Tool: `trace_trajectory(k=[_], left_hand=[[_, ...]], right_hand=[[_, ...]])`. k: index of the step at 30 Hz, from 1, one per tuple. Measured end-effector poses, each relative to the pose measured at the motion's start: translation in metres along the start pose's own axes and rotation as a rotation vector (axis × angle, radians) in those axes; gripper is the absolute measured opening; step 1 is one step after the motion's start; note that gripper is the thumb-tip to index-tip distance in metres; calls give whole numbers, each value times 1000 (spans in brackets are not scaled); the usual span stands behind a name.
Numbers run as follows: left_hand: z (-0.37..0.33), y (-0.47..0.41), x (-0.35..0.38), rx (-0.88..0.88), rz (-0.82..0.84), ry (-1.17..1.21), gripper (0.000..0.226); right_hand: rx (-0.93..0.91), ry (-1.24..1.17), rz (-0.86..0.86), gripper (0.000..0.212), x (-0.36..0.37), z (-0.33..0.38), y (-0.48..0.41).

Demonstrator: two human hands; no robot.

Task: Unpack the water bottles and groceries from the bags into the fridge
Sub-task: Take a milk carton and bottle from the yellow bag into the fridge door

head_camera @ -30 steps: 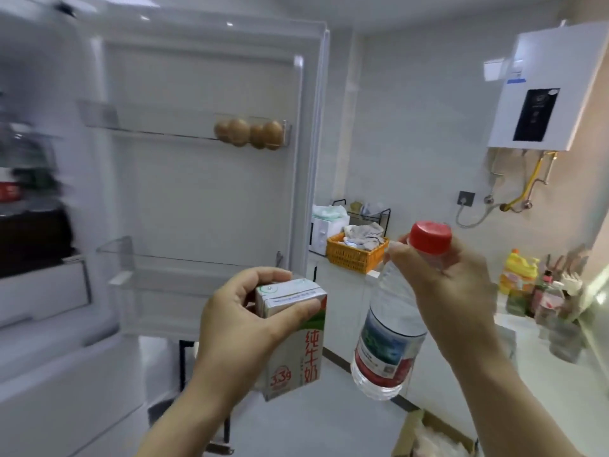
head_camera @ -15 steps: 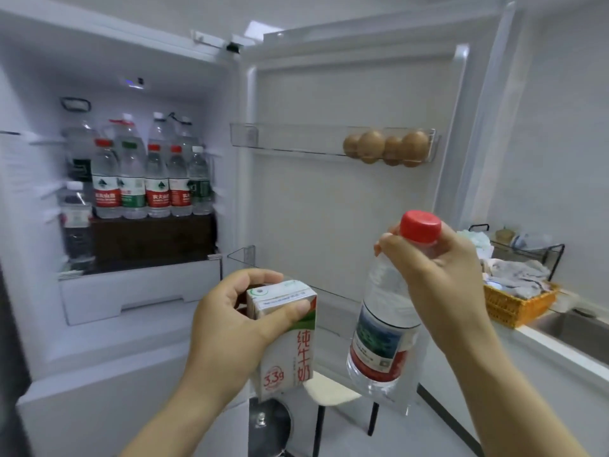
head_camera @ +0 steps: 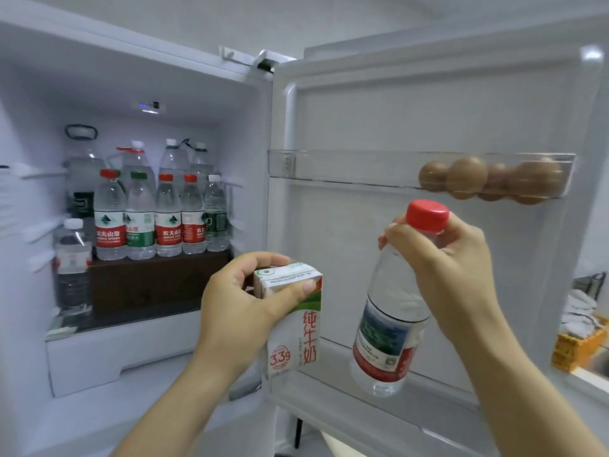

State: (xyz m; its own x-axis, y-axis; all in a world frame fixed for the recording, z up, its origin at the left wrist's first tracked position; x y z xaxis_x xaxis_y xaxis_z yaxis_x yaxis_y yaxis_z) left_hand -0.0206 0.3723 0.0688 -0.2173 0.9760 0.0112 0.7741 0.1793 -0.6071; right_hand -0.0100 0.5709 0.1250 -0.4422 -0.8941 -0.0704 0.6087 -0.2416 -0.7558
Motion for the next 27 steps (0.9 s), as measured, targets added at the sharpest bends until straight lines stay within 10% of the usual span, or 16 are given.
trace_trajectory(k=[27], left_hand=[[131, -117, 40, -79, 14, -167, 21]], right_hand=[[96, 99, -2, 27, 63, -54, -49]])
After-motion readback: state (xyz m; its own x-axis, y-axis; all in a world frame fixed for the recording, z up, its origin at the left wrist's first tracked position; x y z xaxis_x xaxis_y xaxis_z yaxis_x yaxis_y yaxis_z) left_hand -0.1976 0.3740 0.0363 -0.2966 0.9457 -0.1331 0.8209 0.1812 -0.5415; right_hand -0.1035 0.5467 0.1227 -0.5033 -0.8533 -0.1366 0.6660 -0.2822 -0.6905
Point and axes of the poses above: each hand's wrist, its own y-axis away from the middle knuckle, its own x-axis out of the palm, z = x × y, the point moved 2 cm from there along -y, towards the middle knuckle, and after that the axes turned 2 degrees about x, right-handed, at the moved point
